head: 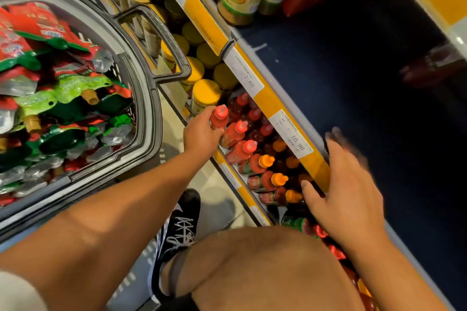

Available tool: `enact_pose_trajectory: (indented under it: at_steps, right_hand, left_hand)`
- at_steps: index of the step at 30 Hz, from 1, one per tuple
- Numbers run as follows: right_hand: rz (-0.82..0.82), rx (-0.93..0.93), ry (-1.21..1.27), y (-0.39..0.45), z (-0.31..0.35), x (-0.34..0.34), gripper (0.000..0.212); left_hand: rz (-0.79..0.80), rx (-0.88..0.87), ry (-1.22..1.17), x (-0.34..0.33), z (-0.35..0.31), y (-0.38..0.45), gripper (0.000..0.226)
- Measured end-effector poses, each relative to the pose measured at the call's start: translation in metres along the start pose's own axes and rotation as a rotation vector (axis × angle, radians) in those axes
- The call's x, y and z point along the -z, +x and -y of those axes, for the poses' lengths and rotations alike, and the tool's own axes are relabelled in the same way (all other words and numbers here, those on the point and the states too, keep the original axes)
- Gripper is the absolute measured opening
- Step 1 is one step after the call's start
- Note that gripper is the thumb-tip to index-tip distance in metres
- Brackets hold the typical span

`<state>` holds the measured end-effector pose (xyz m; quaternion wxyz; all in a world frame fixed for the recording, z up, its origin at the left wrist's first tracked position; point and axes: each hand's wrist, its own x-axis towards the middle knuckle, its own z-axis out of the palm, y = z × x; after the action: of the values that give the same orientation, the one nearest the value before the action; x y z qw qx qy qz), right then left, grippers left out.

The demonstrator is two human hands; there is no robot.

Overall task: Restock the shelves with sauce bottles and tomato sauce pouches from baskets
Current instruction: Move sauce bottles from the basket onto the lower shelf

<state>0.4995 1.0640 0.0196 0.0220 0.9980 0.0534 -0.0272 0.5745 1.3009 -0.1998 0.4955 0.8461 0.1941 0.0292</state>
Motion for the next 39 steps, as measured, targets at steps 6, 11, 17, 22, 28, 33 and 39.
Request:
enact_pose_trajectory:
  at_steps: [6,11,17,22,28,33,39]
  right_hand:
    - [0.001,-0.007,0.0,0.0,0.002,0.001,0.1]
    - [0.009,-0.005,0.01,0.0,0.001,0.001,0.1]
    - [0.01,-0.015,0.013,0.001,0.0,-0.001,0.098]
    - [-0.007,0.007,0.028,-0.001,-0.001,-0.001,0.1]
    - [-0.019,0.018,0.029,-0.001,-0.002,-0.002,0.102]
    - [-0.02,0.031,0.033,-0.001,-0.002,-0.001,0.102]
    - [-0.016,0.044,0.078,-0.003,-0.001,0.003,0.104]
  left_hand:
    - [0.112,-0.065,0.131,-0.015,0.004,0.015,0.055]
    - [0.187,-0.03,0.171,-0.017,0.001,0.018,0.067]
    - [0.08,0.058,0.002,-0.01,-0.002,-0.027,0.025]
    - [0.294,0.134,0.02,-0.033,0.0,-0.05,0.012]
    - [0.315,0.166,0.08,-0.051,0.001,-0.045,0.034]
    - [0.374,0.172,0.072,-0.049,0.006,-0.041,0.023]
    - [0.439,0.146,0.015,-0.015,0.008,-0.061,0.015]
